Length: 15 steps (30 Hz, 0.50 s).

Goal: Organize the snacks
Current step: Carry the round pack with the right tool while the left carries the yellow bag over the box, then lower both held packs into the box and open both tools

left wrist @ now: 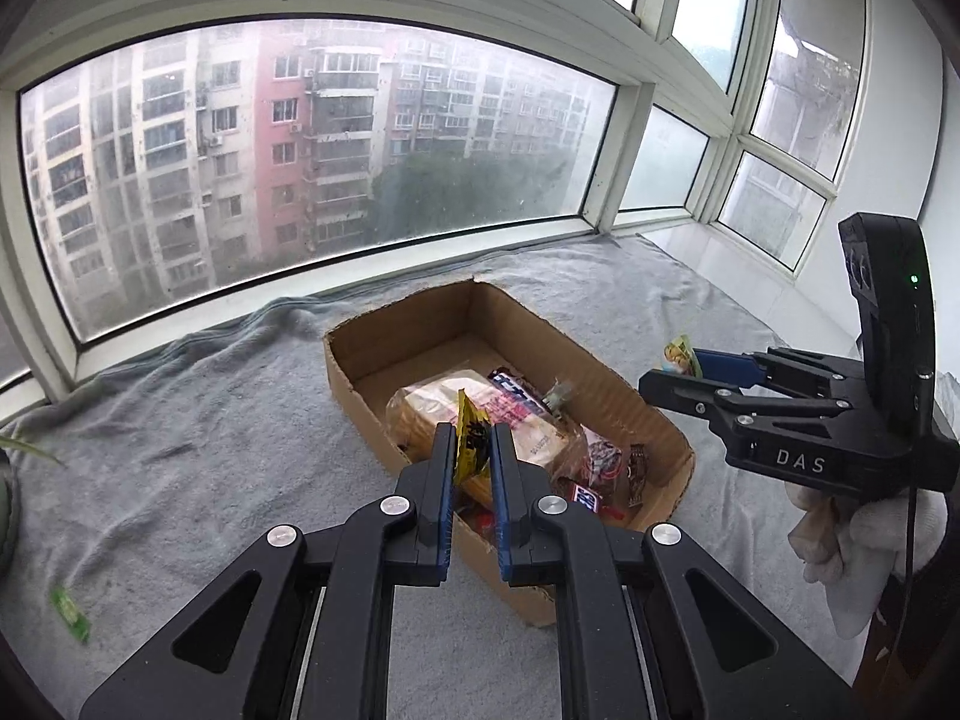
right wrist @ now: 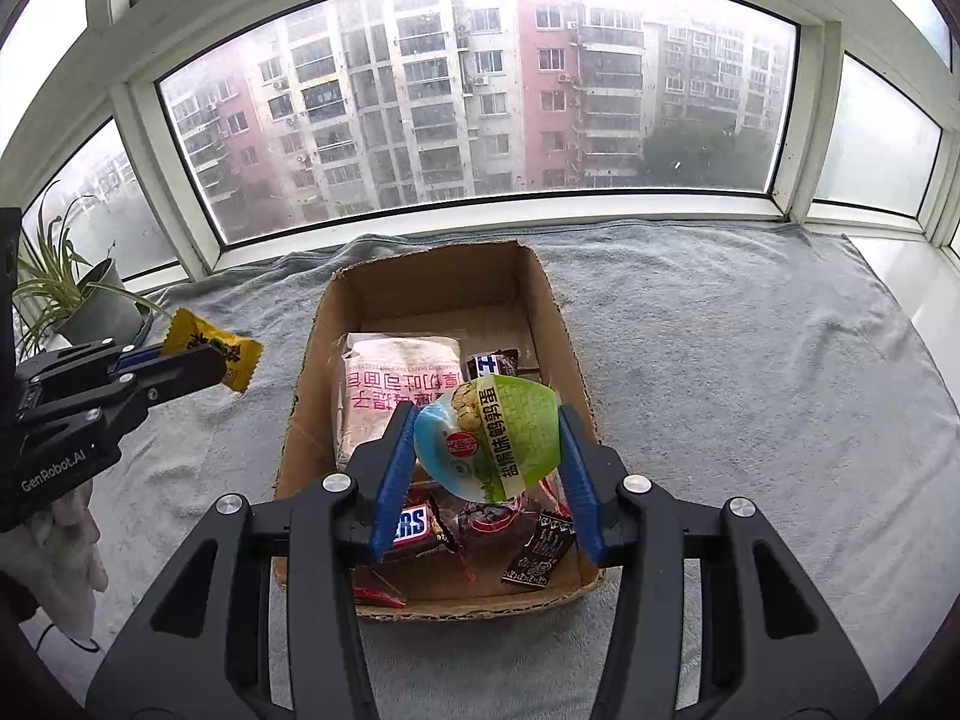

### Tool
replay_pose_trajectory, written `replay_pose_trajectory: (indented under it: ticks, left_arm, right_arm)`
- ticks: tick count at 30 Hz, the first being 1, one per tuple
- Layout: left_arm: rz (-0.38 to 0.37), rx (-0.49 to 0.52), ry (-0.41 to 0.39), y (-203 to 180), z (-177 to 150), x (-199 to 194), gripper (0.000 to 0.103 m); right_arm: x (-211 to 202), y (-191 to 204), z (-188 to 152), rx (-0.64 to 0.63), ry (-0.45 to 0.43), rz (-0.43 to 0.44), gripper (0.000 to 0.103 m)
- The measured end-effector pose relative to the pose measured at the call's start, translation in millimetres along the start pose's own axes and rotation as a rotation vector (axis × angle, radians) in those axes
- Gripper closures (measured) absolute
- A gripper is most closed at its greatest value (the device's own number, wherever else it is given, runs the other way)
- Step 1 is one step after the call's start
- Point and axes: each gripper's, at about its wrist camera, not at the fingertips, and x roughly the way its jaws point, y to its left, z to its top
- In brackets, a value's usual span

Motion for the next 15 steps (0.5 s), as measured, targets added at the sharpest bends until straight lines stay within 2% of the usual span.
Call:
replay_pose_trajectory:
  ticks: [15]
  left_arm:
    - [0.034,0.0,0.012,12,43,56,0.094]
  right_arm:
    - [31,-1,-16,0.015,0.061,0.03,0.055]
